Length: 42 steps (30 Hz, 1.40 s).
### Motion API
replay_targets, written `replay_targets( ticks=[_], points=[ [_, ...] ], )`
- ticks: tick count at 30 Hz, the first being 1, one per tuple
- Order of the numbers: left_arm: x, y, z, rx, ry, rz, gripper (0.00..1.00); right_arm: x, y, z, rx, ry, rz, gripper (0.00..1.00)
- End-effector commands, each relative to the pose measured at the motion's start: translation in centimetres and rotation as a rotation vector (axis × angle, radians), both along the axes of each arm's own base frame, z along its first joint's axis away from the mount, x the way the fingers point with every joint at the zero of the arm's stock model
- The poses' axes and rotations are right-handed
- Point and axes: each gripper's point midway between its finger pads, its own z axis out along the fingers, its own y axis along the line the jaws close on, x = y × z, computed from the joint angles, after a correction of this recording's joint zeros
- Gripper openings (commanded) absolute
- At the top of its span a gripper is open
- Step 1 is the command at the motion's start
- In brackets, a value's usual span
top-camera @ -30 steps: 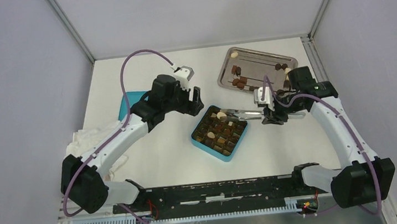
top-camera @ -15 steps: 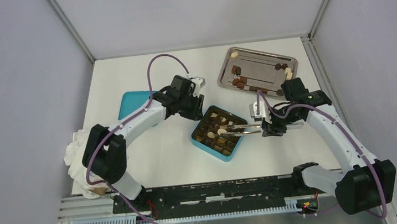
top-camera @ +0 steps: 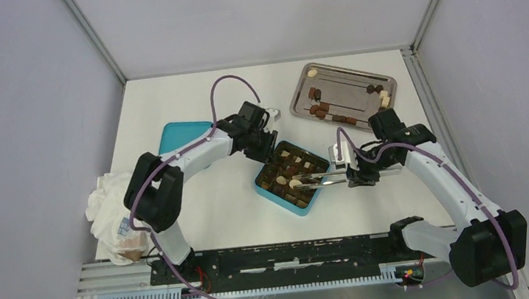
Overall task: Pack the chocolate
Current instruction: Place the fake chocolate in the packing box, then adjust the packing box at the center of the board.
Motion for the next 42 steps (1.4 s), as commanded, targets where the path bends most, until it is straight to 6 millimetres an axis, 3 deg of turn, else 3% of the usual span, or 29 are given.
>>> replay_targets(
  ticks=[1,5,13,18,26,32,42],
  points=[
    [1.3,-1.9,1.1,-0.064,-0.019,0.002,0.41,0.5,0.4,0.3,0.008,-0.049,0.025,0.0],
    [1.7,-1.9,0.3,-0.052,-0.011,0.017,0.41,0.3,0.4,0.1,-0.002,-0.044,0.032,0.0],
    [1.6,-2.2,-1.4,-0.045,0.03,0.019,0.19,0.2,0.6,-0.3,-0.005,-0.042,0.043,0.0],
    [2.0,-2.1,-0.8,-0.052,-0.007,0.027,0.03,0.1,0.7,-0.3,-0.006,-0.039,0.05,0.0],
    [3.4,-1.8,5.0,-0.14,-0.242,0.051,0.02,0.2,0.5,1.0,-0.024,-0.064,0.058,0.0],
    [3.2,-1.3,9.2,-0.204,-0.419,0.047,0.02,0.6,0.5,2.7,-0.021,-0.098,0.061,0.0],
    [2.4,-1.2,12.1,-0.253,-0.539,0.036,0.02,1.2,1.3,5.2,-0.009,-0.156,0.076,0.0]
  ],
)
